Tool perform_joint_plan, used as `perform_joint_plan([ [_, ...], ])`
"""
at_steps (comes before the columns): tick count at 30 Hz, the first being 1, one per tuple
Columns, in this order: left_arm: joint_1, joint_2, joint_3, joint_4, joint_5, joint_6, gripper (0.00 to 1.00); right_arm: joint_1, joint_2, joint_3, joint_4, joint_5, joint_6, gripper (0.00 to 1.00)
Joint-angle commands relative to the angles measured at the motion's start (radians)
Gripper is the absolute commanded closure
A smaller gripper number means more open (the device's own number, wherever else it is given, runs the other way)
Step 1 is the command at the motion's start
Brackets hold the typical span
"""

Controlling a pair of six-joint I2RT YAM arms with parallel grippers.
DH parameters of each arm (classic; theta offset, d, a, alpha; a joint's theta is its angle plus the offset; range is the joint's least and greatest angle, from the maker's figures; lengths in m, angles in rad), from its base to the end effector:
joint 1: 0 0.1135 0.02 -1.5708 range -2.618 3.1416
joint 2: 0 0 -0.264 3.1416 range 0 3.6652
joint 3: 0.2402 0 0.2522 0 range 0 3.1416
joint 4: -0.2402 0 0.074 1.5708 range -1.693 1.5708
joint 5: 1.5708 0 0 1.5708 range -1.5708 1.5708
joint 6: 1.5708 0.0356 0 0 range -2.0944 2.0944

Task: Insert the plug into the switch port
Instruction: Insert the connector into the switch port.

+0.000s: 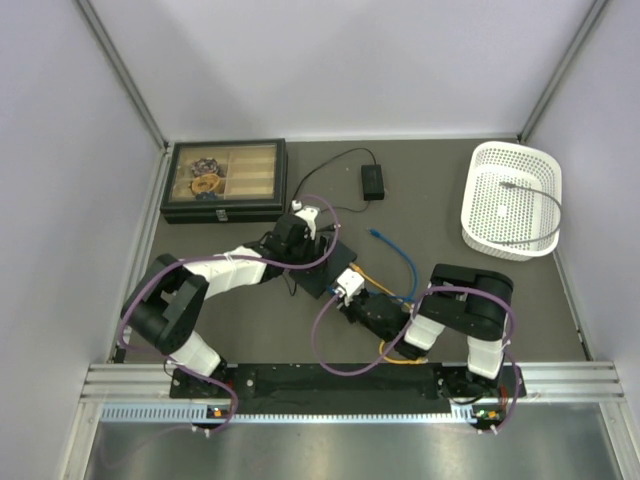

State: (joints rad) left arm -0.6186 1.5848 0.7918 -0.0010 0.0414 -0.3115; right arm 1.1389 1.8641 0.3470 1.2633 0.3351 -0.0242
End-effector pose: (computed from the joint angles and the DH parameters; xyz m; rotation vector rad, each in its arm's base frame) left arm 0.2559 -0.1840 0.1669 0.3905 2.3888 -0.4890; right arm 0.1251 0.2435 0.0978 -0.8014 1.6530 0.4840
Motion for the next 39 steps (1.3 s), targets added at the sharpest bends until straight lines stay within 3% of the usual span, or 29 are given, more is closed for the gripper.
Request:
perform_joint_plan([
  [1,-0.021,0.014,-0.032,-0.039,0.120,-0.077,0.21,0.010,-0.005,0.060,0.065,-0.008,-0.005,1.00],
  [21,-0.190,0.044,-0.089,0.087,0.140,-0.319,0.26,0.009,-0.042,0.173,0.004,0.030,-0.086,1.00],
  [27,-0.176,0.003,-0.054,0.026,0.023,-0.279,0.23,0.005,-0.048,0.147,-0.018,0.039,-0.071,1.00],
  [32,-0.121,-0.025,0.000,0.006,-0.032,-0.227,0.20,-0.016,-0.078,0.104,-0.094,0.032,-0.033,0.88],
  [39,-0.024,-0.037,0.076,0.006,-0.101,-0.179,0.15,-0.034,-0.158,0.052,-0.197,-0.005,-0.003,0.61],
])
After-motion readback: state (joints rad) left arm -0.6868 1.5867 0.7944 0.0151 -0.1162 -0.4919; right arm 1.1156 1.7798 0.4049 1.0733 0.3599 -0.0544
